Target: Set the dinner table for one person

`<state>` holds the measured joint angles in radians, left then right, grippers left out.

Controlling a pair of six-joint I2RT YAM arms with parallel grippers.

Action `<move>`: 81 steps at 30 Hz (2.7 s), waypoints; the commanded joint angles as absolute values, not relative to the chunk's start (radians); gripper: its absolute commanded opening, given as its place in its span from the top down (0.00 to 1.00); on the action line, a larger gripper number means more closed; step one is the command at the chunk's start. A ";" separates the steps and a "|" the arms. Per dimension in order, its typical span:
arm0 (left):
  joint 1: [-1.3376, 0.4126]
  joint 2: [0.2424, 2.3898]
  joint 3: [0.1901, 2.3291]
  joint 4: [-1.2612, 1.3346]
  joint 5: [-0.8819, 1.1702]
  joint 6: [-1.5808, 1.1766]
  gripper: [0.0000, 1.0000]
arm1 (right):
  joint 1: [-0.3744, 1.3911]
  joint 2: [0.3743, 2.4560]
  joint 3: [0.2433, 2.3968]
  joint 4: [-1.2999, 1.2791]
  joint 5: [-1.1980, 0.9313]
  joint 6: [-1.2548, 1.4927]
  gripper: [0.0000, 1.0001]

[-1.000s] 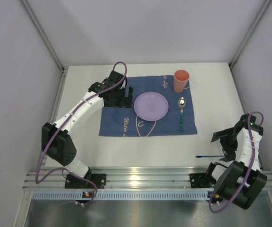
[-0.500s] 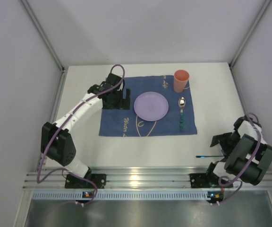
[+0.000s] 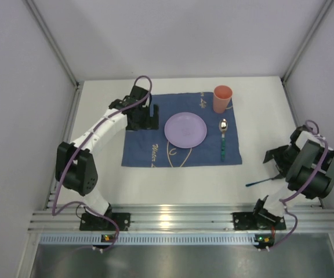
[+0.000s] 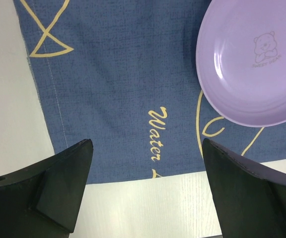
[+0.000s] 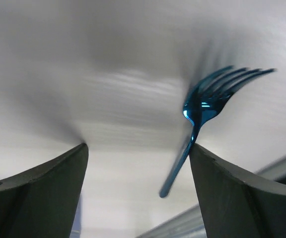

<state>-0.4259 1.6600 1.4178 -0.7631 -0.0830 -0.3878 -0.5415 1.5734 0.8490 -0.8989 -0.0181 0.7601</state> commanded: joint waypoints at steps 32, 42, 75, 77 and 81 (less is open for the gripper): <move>-0.422 1.663 1.571 -0.870 -0.074 -0.423 0.05 | -0.253 2.062 1.463 -0.801 0.129 0.414 0.90; -0.423 1.611 1.549 -0.879 -0.081 -0.433 0.05 | -0.173 1.915 1.419 -0.787 0.087 0.394 1.00; -0.755 1.865 1.779 -0.414 0.664 -0.554 0.37 | 0.239 1.434 1.601 -0.904 -0.248 0.791 1.00; -0.762 1.873 1.782 -0.410 0.660 -0.558 0.39 | 0.245 1.430 1.598 -0.890 -0.271 0.804 1.00; -0.765 1.888 1.778 -0.399 0.647 -0.572 0.69 | 0.253 1.430 1.597 -0.865 -0.316 0.824 1.00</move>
<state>-0.7601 1.8786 1.7638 -0.4709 0.6357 -0.5610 0.2352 1.4666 1.5539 -0.9176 -0.2565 0.7902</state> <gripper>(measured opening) 0.411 0.014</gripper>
